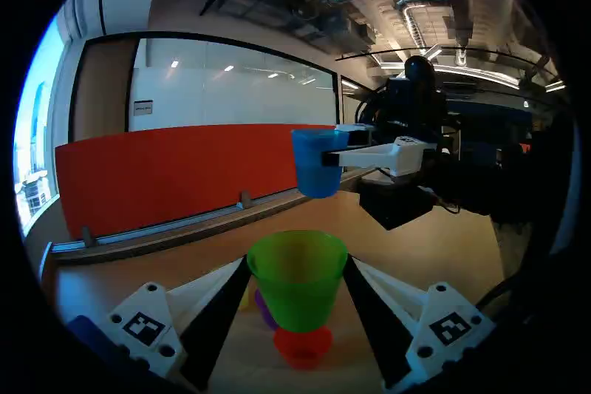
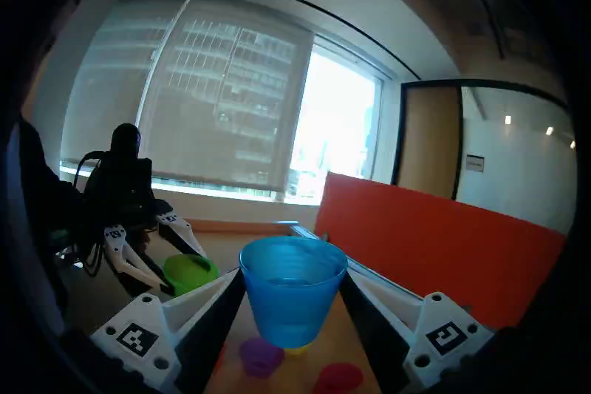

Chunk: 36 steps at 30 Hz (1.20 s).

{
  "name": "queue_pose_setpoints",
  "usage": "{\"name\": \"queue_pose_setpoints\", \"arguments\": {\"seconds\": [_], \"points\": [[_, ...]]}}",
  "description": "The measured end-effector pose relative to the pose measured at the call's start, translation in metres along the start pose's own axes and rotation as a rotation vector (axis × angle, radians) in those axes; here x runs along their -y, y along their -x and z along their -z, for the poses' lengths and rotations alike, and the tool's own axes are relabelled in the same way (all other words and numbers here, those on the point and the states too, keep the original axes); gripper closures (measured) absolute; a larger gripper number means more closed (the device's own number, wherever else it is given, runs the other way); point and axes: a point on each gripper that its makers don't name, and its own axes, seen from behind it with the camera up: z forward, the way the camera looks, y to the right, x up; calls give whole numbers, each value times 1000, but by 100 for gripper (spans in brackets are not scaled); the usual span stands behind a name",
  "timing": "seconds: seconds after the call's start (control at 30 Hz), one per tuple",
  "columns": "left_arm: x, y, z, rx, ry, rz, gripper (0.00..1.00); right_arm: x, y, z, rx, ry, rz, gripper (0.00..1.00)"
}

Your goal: Pour water

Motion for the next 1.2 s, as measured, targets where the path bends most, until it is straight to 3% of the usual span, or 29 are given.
{"name": "queue_pose_setpoints", "arguments": {"seconds": [0.67,1.2], "points": [[-19,0,-4,-9,42,-5,11,24,-26,-15,-7,-57,201,10],[-25,-4,-8,-29,54,-8,11,34,-30,-30,-1,-68,386,10]]}}
